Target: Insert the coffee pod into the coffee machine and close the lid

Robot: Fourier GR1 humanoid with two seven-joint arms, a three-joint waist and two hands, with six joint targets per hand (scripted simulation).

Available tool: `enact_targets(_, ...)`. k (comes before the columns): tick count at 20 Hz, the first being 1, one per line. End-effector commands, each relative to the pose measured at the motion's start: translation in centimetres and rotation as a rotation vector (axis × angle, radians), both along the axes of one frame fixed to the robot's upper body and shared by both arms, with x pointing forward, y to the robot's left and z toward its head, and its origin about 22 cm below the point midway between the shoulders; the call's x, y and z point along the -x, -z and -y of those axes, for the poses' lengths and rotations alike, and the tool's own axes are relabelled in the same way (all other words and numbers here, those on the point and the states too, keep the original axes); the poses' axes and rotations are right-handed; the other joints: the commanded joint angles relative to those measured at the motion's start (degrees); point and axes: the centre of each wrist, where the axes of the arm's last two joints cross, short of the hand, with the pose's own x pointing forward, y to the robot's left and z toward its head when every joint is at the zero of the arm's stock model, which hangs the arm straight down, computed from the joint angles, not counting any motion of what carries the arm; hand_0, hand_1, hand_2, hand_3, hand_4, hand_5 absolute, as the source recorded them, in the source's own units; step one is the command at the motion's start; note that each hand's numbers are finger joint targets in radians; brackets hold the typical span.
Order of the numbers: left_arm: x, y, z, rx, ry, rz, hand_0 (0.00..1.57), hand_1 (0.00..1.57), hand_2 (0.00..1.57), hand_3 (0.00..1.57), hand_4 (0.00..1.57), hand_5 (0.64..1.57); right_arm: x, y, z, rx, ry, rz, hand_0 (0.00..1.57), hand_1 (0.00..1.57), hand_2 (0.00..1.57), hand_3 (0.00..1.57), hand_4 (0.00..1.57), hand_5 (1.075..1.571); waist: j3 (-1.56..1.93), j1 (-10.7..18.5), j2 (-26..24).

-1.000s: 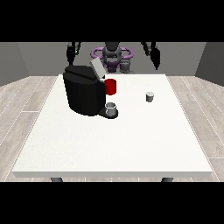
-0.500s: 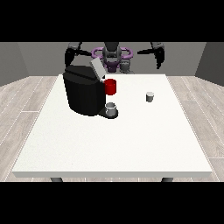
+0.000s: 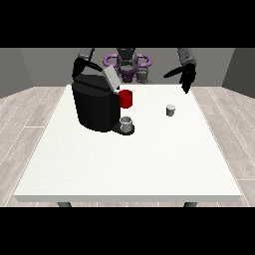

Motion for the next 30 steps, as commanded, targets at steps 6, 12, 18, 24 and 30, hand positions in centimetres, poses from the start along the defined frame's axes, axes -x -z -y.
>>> enact_targets(6,-3.1,-1.9,-3.2,-0.161,-0.012,-0.032,0.0,0.0,0.0,0.0,0.0,1.571,-1.1,-1.2,-2.9,0.0,-0.039,0.042,0.0,0.0,0.0,0.0,0.0,1.571,-0.02,-2.9,7.8)
enact_targets(12,-3.9,0.3,-3.7,-0.238,-0.043,-0.103,0.0,0.0,0.0,0.0,0.0,1.571,-1.0,-2.7,-4.3,-0.055,-0.084,0.003,0.0,0.0,0.0,0.0,0.0,1.571,-0.02,-4.0,8.5)
enact_targets(18,-6.4,0.0,1.4,-0.323,0.0,-0.037,0.49,0.49,0.72,0.49,0.0,1.571,-2.8,0.9,-3.0,-0.015,-0.032,-0.031,0.0,0.0,0.0,0.0,0.0,1.571,0.04,-0.7,7.4)
enact_targets(24,-7.2,-0.4,0.0,-0.444,-0.012,0.04,1.07,1.07,1.11,0.91,0.45,1.571,-3.5,-0.9,-2.3,-0.006,-0.044,-0.048,0.0,0.0,0.0,0.0,0.0,1.571,0.01,-2.3,7.7)
enact_targets(30,-7.4,0.9,0.5,-0.611,0.015,0.023,0.76,0.76,0.95,0.81,0.34,1.571,-3.4,0.4,-4.1,-0.009,-0.096,0.007,0.0,0.0,0.0,0.0,0.0,1.571,0.02,-2.7,10.2)
